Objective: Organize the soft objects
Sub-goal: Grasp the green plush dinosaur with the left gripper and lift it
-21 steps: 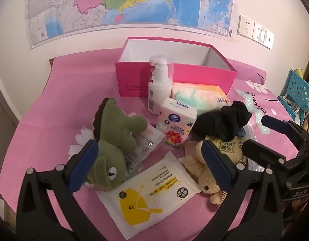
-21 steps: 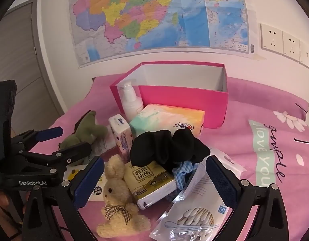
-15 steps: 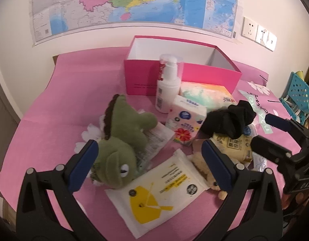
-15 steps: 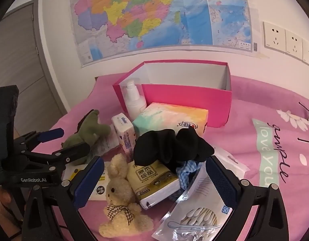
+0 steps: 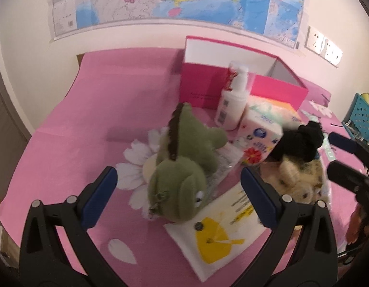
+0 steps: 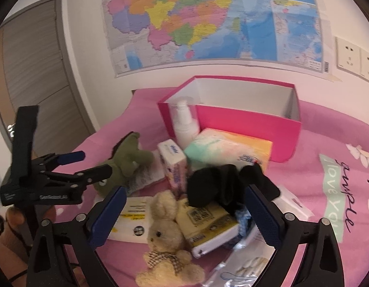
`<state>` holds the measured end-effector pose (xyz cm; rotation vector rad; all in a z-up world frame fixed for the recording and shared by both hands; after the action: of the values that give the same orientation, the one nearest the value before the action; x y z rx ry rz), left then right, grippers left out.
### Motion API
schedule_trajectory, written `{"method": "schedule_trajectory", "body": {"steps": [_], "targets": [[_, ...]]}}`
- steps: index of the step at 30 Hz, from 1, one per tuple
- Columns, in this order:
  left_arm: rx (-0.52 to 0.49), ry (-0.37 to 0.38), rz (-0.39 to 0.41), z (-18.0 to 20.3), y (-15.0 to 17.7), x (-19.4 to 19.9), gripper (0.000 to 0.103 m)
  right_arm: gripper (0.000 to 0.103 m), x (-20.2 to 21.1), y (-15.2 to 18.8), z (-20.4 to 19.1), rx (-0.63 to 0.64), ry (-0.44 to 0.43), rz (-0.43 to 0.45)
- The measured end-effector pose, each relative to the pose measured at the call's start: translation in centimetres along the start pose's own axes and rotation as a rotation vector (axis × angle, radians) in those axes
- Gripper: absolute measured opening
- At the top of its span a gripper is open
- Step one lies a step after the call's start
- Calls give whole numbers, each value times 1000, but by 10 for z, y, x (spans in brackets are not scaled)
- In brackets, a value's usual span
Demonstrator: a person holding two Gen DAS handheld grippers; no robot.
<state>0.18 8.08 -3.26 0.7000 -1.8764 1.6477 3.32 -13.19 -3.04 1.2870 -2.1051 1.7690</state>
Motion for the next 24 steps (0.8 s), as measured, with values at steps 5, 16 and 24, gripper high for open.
{"method": "schedule_trajectory", "body": {"steps": [5, 16, 24], "targets": [[12, 5, -52, -11, 10, -15, 99, 93, -8, -3, -15, 29, -48, -36], [-30, 89, -17, -11, 18, -13, 63, 79, -47, -32, -58, 118, -202, -118], [-45, 128, 10, -14, 26, -10, 59, 76, -126, -61, -97, 205, -218, -279]]}}
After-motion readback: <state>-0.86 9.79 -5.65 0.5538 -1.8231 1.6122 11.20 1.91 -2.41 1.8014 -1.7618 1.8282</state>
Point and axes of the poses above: each gripper's, at about its wrist camera, not at the fingertips, and x roughly against the way its jaws point, z to its right, y to its underside, the point moved 1 cm from there along -x, roughly the way its jaws point, and after that the axes turned 13 degrees about -x, right-handed, at the moved point
